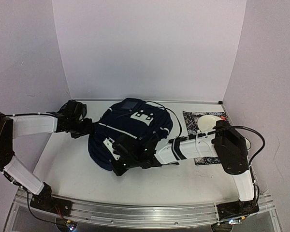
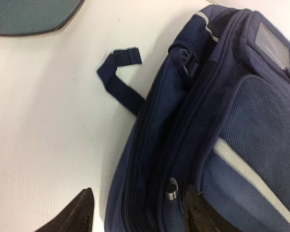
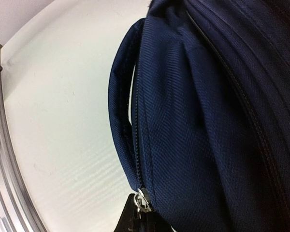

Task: Pack the student bag
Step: Zip the student bag into the largest pocket of the bag, then hold the largest pocket of the student bag, then zip the student bag into the largest pocket of the bag, then put down the student bag at the center of the board, then reset both arms

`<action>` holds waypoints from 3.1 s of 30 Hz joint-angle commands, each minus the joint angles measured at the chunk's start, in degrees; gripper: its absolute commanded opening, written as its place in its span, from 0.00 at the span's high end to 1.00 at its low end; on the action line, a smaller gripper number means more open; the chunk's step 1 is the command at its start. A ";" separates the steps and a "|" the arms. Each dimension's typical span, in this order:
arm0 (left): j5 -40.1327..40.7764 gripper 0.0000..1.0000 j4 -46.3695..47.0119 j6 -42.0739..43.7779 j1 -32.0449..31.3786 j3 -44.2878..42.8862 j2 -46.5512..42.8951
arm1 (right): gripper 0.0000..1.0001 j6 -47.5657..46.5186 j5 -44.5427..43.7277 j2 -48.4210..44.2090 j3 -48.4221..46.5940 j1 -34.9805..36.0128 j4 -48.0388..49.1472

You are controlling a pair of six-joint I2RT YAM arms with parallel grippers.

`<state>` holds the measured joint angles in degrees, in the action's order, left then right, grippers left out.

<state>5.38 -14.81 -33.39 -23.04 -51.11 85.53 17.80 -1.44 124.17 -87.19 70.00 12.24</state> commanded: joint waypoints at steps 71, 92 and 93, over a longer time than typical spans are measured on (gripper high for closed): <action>-13.30 0.44 -1.92 -8.23 -6.77 9.57 -20.80 | 0.51 1.61 -3.32 -26.41 30.13 -18.20 1.42; -4.50 0.00 -11.48 10.12 18.04 -11.53 -19.50 | 0.02 -4.71 -31.14 -45.18 31.38 -37.30 -2.96; -3.72 0.00 -11.89 10.88 19.25 -11.84 -20.36 | 0.02 -4.76 -32.40 -47.79 32.72 -38.78 -3.03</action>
<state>-1.96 -24.49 -27.51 -7.58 -59.16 69.06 14.31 -24.70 85.93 -57.45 36.32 10.63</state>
